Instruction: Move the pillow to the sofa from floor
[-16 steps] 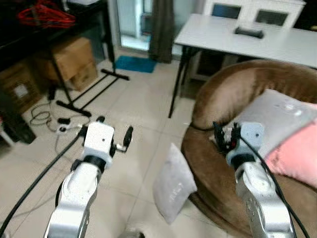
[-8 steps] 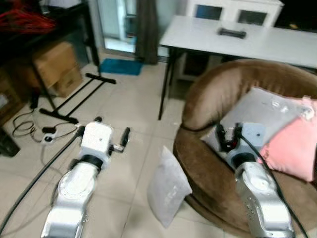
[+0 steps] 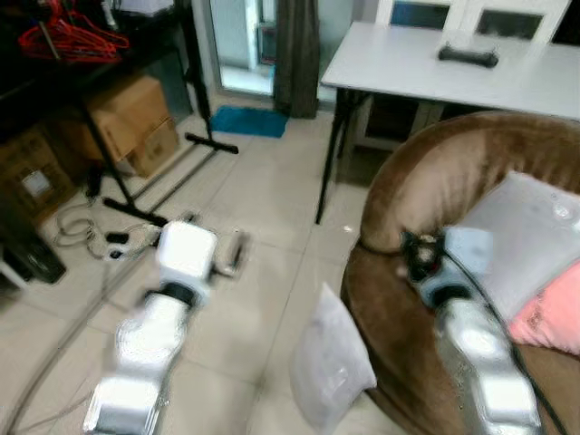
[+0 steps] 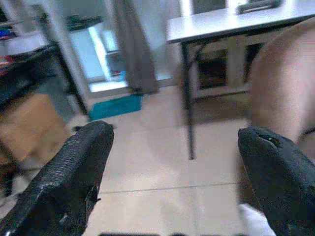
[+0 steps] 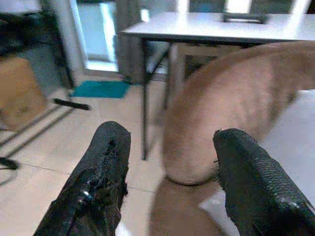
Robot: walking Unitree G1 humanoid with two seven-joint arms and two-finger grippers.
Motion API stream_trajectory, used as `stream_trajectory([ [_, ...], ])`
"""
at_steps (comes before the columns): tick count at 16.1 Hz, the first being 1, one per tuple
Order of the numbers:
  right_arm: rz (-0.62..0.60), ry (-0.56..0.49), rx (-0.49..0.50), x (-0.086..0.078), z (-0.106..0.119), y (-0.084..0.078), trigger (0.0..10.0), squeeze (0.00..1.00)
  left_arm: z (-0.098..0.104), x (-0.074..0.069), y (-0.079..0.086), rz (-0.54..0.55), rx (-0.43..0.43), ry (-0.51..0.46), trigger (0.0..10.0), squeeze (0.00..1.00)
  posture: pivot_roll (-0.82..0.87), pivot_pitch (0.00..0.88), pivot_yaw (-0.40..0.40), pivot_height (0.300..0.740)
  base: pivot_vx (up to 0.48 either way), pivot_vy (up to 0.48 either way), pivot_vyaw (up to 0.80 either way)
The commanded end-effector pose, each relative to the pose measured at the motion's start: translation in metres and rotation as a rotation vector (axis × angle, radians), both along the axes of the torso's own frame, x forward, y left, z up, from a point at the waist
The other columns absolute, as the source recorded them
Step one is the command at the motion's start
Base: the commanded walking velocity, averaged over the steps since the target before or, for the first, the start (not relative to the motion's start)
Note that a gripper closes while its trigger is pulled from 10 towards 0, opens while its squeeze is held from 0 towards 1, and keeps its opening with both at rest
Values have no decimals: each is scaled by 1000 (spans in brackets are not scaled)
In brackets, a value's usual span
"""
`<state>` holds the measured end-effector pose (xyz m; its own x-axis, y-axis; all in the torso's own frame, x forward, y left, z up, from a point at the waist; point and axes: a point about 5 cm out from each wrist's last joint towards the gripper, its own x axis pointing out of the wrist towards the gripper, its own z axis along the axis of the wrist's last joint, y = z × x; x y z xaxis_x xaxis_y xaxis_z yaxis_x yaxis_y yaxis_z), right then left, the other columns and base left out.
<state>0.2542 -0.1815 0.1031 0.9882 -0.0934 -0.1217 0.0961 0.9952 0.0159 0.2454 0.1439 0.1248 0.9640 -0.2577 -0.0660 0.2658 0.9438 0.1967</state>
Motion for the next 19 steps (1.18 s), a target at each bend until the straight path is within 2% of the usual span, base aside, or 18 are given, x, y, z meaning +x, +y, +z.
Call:
stream_trajectory([
  [1,13,-21,2,3,4,5,10000,0,3,1,8,16,21,-13,10000,0,63,0,6,740,322,0,0],
  [5,25,-11,-19,3,3,5,10000,0,2,0,6,6,18,-18,10000,0,63,0,5,740,63,0,0],
  [10,33,-18,-20,1,4,6,10000,0,2,-1,7,16,22,-25,10000,0,60,0,6,695,0,0,0],
  [19,82,12,-49,3,1,10,10000,0,0,-2,7,40,18,-29,10000,0,56,0,-6,646,0,0,0],
])
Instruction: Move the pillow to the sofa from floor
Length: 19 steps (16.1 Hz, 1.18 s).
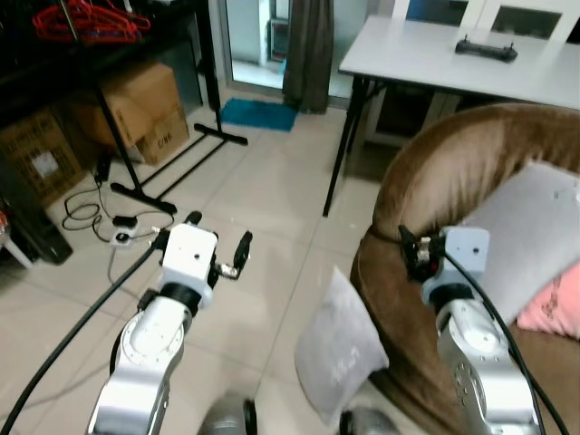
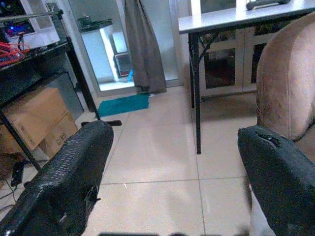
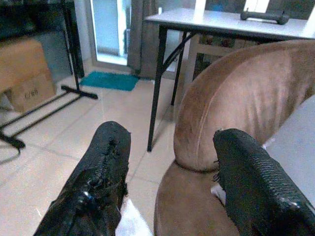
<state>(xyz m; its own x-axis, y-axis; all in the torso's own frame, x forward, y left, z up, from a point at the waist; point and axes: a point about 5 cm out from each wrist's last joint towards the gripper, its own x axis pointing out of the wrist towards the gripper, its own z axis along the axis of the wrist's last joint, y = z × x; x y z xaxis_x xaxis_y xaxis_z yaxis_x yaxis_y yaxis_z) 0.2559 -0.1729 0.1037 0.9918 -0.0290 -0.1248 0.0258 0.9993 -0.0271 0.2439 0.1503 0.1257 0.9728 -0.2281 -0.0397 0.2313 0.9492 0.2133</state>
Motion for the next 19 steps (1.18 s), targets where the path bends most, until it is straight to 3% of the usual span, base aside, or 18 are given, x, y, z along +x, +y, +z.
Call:
stream_trajectory([
  [1,17,9,-5,2,0,2,10000,0,-1,0,1,15,7,1,10000,0,56,0,-6,646,0,0,0],
  [4,25,8,-6,3,1,3,10000,0,-1,0,2,24,7,0,10000,0,55,0,-11,646,0,0,0],
  [10,35,6,-20,5,2,3,10000,0,-2,2,2,49,4,-2,10000,0,53,0,-22,646,0,-324,0],
  [15,40,8,-22,6,2,3,10000,0,-3,2,6,85,0,0,10000,0,57,0,-27,646,0,0,0],
  [19,29,5,10,5,1,2,10000,0,-3,3,5,88,-4,-6,10000,0,57,0,-27,601,0,0,0],
])
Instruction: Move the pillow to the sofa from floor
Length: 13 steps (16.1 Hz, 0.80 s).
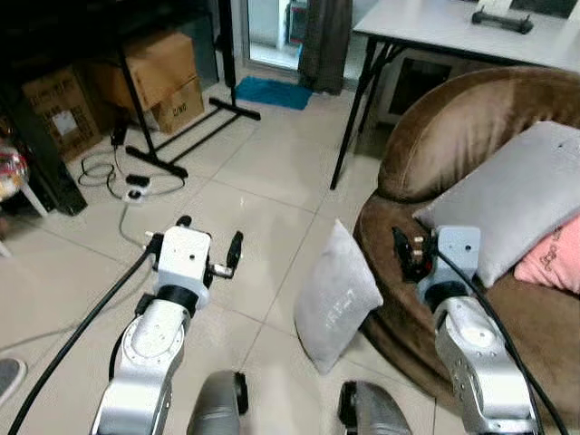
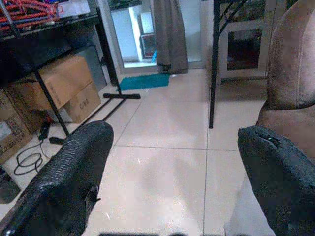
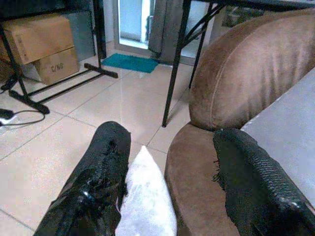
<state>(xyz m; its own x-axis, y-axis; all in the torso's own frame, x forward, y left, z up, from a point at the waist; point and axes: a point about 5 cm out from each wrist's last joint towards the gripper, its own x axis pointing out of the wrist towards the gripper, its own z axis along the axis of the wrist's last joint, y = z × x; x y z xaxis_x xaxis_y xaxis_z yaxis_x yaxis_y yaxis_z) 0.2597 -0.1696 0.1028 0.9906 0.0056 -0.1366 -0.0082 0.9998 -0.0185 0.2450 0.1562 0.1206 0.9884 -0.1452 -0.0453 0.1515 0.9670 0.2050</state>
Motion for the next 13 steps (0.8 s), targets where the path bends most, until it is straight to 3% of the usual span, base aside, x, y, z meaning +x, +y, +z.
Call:
stream_trajectory([
  [1,-6,-7,2,1,2,-1,10000,0,2,2,0,5,4,-14,10000,0,57,0,-27,591,0,0,0],
  [5,-6,-4,-4,3,3,-2,10000,0,7,5,2,36,-11,-43,10000,0,53,0,-27,551,0,0,0],
  [8,-12,7,-14,4,2,-3,10000,0,8,6,4,32,-18,-45,10000,0,53,0,-27,546,0,0,0],
  [13,-7,-1,-15,7,4,-2,10000,0,8,7,3,27,-29,-48,10000,0,56,0,-31,546,329,0,0],
])
